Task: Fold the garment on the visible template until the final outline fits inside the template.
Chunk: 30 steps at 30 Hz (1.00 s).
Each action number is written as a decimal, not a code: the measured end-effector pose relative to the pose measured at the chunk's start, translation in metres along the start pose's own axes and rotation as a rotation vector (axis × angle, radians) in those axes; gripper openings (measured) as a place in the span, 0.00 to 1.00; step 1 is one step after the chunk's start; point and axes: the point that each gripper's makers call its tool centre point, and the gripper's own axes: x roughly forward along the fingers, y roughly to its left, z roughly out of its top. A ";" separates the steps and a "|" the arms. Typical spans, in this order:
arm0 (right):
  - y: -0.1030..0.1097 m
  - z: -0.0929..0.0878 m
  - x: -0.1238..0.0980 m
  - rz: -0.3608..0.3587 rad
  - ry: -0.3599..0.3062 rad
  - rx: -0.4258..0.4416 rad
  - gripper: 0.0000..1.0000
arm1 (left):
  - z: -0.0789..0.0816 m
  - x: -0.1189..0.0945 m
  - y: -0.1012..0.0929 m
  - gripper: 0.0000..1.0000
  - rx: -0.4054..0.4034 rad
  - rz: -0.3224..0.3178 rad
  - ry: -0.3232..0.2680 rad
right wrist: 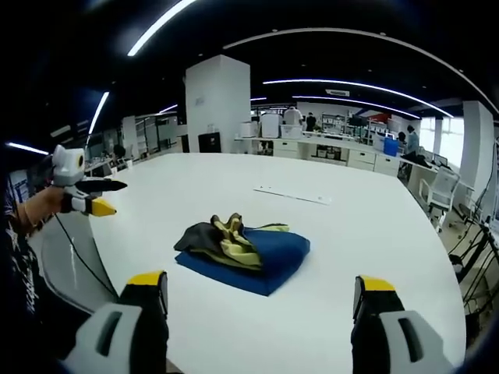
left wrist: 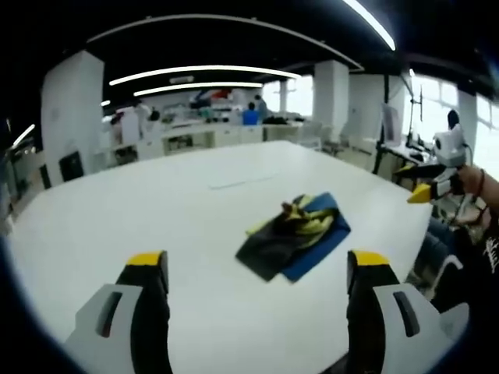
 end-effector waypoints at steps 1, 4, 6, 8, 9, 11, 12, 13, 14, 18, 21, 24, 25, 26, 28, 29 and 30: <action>0.000 -0.003 0.002 0.008 0.004 0.001 1.00 | 0.000 0.002 -0.001 0.89 0.003 -0.002 0.001; 0.002 -0.006 0.006 0.020 0.008 -0.008 0.99 | -0.003 0.008 -0.006 0.87 0.009 -0.016 0.003; 0.002 -0.007 0.008 0.025 0.014 -0.007 0.98 | -0.005 0.012 -0.008 0.85 0.012 -0.021 0.009; 0.003 -0.008 0.011 0.030 0.010 -0.009 0.96 | -0.006 0.015 -0.011 0.83 0.010 -0.025 0.011; 0.003 -0.008 0.012 0.033 0.011 -0.012 0.96 | -0.006 0.017 -0.012 0.83 0.007 -0.029 0.010; 0.003 -0.009 0.014 0.035 0.011 -0.012 0.95 | -0.006 0.019 -0.015 0.81 0.000 -0.037 0.004; 0.003 -0.009 0.015 0.038 0.011 -0.014 0.94 | -0.005 0.021 -0.016 0.80 -0.005 -0.044 0.000; 0.003 -0.009 0.016 0.041 0.009 -0.017 0.92 | -0.005 0.022 -0.017 0.79 -0.006 -0.048 -0.001; 0.003 -0.009 0.018 0.046 0.010 -0.020 0.91 | -0.005 0.024 -0.018 0.78 -0.006 -0.052 -0.001; 0.002 -0.011 0.025 0.053 0.020 -0.051 0.85 | -0.006 0.032 -0.021 0.74 0.000 -0.078 0.002; 0.002 -0.011 0.030 0.062 0.024 -0.069 0.79 | -0.007 0.038 -0.024 0.70 0.008 -0.098 0.009; 0.001 -0.009 0.038 0.072 0.022 -0.075 0.76 | -0.007 0.045 -0.028 0.66 0.026 -0.116 0.015; 0.001 -0.009 0.039 0.075 0.022 -0.073 0.75 | -0.006 0.048 -0.030 0.65 0.028 -0.126 0.014; 0.001 -0.008 0.041 0.077 0.019 -0.072 0.73 | -0.006 0.050 -0.032 0.63 0.023 -0.138 0.014; 0.000 -0.006 0.047 0.081 0.013 -0.070 0.69 | -0.007 0.056 -0.037 0.58 0.017 -0.165 0.022; -0.001 -0.005 0.050 0.089 0.012 -0.065 0.67 | -0.006 0.059 -0.039 0.57 0.018 -0.166 0.023; -0.001 -0.004 0.053 0.093 0.012 -0.061 0.66 | -0.007 0.063 -0.041 0.57 0.025 -0.175 0.028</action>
